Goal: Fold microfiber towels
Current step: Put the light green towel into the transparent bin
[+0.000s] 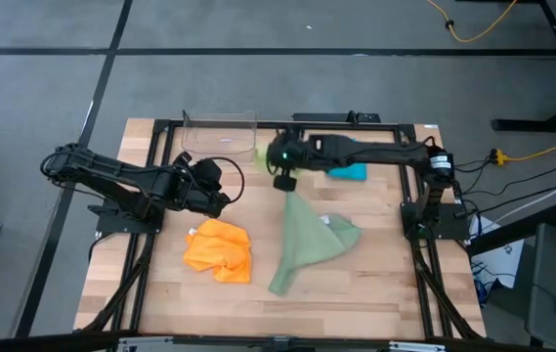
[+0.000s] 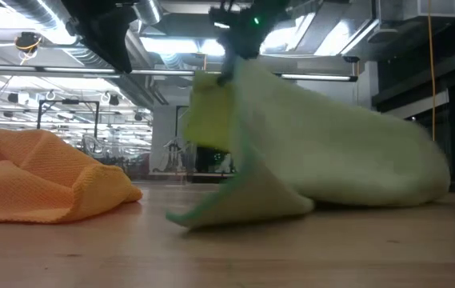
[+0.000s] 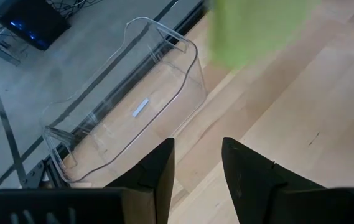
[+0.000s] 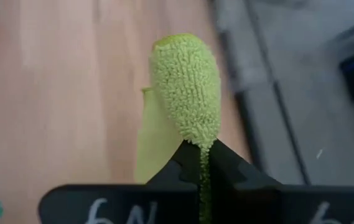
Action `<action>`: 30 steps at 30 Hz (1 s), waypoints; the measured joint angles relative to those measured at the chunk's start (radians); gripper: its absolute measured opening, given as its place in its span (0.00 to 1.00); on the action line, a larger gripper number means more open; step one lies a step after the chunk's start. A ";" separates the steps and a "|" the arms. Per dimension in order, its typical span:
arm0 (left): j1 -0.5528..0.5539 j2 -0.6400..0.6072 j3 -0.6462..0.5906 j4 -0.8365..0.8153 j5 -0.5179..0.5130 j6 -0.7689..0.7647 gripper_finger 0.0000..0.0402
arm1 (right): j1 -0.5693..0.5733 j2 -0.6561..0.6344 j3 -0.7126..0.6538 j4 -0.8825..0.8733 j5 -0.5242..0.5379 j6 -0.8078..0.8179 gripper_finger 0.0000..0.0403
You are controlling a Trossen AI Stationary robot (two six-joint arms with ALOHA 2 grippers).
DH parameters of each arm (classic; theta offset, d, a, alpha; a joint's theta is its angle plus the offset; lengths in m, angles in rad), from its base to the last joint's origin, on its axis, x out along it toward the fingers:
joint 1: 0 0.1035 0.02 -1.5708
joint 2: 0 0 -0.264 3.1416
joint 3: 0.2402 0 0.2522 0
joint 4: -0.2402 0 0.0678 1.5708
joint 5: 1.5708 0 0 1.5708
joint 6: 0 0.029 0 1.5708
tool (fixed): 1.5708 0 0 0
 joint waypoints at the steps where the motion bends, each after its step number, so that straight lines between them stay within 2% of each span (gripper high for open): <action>1: 0.000 0.000 0.000 0.000 0.000 0.000 0.31 | -0.006 0.000 0.032 0.010 0.002 -0.018 0.02; 6: 0.000 0.000 0.000 0.000 0.000 0.000 0.31 | -0.038 0.000 0.229 0.055 0.008 -0.105 0.02; 10: 0.000 0.000 0.000 0.015 -0.005 -0.028 0.31 | -0.048 -0.002 0.403 0.041 0.051 -0.111 0.02; 12: 0.000 0.003 -0.011 0.103 -0.039 -0.026 0.31 | -0.048 -0.004 0.469 0.033 0.053 -0.109 0.02; 14: 0.002 0.005 -0.033 0.221 -0.089 0.061 0.31 | -0.045 -0.005 0.510 0.033 0.046 -0.112 0.02; 16: 0.009 0.010 -0.044 0.327 -0.108 0.171 0.31 | -0.039 -0.004 0.533 0.029 0.046 -0.124 0.02; 18: 0.016 0.013 -0.045 0.362 -0.105 0.226 0.31 | -0.038 -0.004 0.544 0.033 0.045 -0.131 0.02; 25: 0.007 -0.002 -0.047 0.369 -0.074 0.212 0.31 | -0.045 0.009 0.548 0.059 0.044 -0.132 0.02; 30: -0.028 -0.033 -0.047 0.313 0.039 0.191 0.31 | -0.072 0.053 0.548 0.122 0.043 -0.162 0.02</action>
